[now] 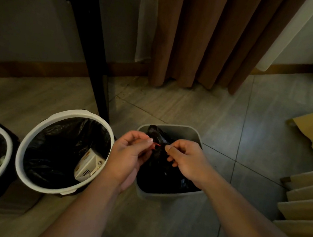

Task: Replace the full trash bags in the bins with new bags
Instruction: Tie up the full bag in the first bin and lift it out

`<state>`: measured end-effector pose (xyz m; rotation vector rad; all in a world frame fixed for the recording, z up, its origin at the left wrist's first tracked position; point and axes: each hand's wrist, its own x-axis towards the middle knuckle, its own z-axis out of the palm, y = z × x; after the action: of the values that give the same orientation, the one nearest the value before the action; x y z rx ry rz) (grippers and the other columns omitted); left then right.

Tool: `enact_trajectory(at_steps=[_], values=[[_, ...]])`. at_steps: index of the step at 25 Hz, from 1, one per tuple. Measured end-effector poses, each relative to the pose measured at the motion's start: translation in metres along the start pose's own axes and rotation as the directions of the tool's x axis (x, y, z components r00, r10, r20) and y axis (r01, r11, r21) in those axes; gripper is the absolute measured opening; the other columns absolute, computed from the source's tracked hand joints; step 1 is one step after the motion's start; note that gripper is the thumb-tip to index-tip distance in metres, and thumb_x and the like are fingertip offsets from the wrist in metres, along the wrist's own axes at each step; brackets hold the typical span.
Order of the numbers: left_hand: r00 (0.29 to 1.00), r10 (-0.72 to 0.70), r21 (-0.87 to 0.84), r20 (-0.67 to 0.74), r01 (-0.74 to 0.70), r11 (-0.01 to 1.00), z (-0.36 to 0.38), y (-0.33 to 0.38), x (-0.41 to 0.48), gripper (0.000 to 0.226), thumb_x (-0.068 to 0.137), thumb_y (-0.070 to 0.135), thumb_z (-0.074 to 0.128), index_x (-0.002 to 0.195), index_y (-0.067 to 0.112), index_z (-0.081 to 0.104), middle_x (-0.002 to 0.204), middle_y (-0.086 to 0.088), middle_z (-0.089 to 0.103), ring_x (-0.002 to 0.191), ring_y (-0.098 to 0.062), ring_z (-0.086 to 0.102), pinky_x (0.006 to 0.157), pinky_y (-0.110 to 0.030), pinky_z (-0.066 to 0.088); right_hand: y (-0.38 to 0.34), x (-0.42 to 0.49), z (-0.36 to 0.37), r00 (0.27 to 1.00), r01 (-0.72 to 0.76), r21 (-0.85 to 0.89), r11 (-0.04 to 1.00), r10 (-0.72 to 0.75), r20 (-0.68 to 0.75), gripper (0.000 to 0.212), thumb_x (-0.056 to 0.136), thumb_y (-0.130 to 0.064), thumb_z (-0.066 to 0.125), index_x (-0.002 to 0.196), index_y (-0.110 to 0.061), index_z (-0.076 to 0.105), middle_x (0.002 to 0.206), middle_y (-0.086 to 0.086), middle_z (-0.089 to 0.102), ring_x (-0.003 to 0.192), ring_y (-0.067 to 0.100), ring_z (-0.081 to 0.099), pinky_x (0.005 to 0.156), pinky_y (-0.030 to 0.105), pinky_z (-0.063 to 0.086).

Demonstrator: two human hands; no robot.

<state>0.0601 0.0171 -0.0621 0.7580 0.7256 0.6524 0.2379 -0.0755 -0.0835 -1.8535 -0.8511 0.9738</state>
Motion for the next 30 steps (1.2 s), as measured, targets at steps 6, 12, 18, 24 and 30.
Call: enact_trajectory(at_steps=[6, 12, 18, 24, 30], values=[[0.992, -0.123, -0.016, 0.012, 0.123, 0.992, 0.007, 0.003, -0.004, 0.023, 0.097, 0.001, 0.064, 0.086, 0.02, 0.071, 0.083, -0.008, 0.07, 0.067, -0.013, 0.066, 0.057, -0.022, 0.051, -0.02, -0.007, -0.01, 0.991, -0.015, 0.018, 1.0, 0.017, -0.134, 0.017, 0.099, -0.024, 0.07, 0.083, -0.023, 0.077, 0.079, 0.001, 0.078, 0.076, 0.016, 0.073, 0.068, 0.027, 0.058], [0.978, -0.205, 0.253, 0.036, 0.19, 0.949, 0.045, 0.023, -0.003, 0.02, 0.109, 0.021, 0.051, 0.111, 0.022, 0.072, 0.09, -0.006, 0.078, 0.071, -0.012, 0.068, 0.065, -0.025, 0.047, -0.071, -0.028, -0.039, 0.981, 0.109, 0.116, 0.987, -0.088, -0.175, 0.024, 0.095, 0.006, 0.063, 0.103, -0.016, 0.07, 0.088, 0.003, 0.081, 0.074, 0.016, 0.073, 0.069, 0.026, 0.059], [0.955, -0.278, 0.191, 0.101, 0.256, 0.948, 0.076, 0.041, 0.001, 0.047, 0.103, 0.06, 0.048, 0.125, 0.023, 0.068, 0.1, -0.012, 0.075, 0.09, -0.021, 0.07, 0.084, -0.035, 0.051, -0.093, -0.045, -0.037, 0.963, 0.263, -0.035, 0.964, -0.265, -0.046, 0.054, 0.08, 0.0, 0.054, 0.102, -0.047, 0.069, 0.091, 0.001, 0.081, 0.083, 0.02, 0.078, 0.081, 0.045, 0.065], [0.959, -0.244, 0.179, 0.144, 0.218, 0.959, 0.065, 0.057, 0.004, 0.06, 0.1, 0.065, 0.047, 0.124, 0.014, 0.07, 0.097, -0.013, 0.078, 0.088, -0.024, 0.077, 0.079, -0.036, 0.053, -0.066, -0.047, -0.051, 0.863, 0.406, -0.23, 0.885, -0.453, -0.223, 0.044, 0.079, -0.039, 0.065, 0.118, -0.059, 0.059, 0.111, -0.027, 0.073, 0.101, -0.002, 0.072, 0.084, 0.018, 0.057], [0.909, -0.266, 0.295, 0.322, 0.171, 0.94, 0.058, 0.075, 0.004, 0.081, 0.096, 0.077, 0.041, 0.132, 0.009, 0.065, 0.109, -0.029, 0.073, 0.091, -0.033, 0.074, 0.09, -0.042, 0.059, -0.033, -0.023, -0.014, 0.947, 0.282, -0.075, 0.957, -0.264, 0.185, 0.08, 0.07, -0.047, 0.096, 0.14, -0.043, 0.057, 0.143, -0.011, 0.059, 0.133, 0.009, 0.058, 0.113, 0.043, 0.05]])
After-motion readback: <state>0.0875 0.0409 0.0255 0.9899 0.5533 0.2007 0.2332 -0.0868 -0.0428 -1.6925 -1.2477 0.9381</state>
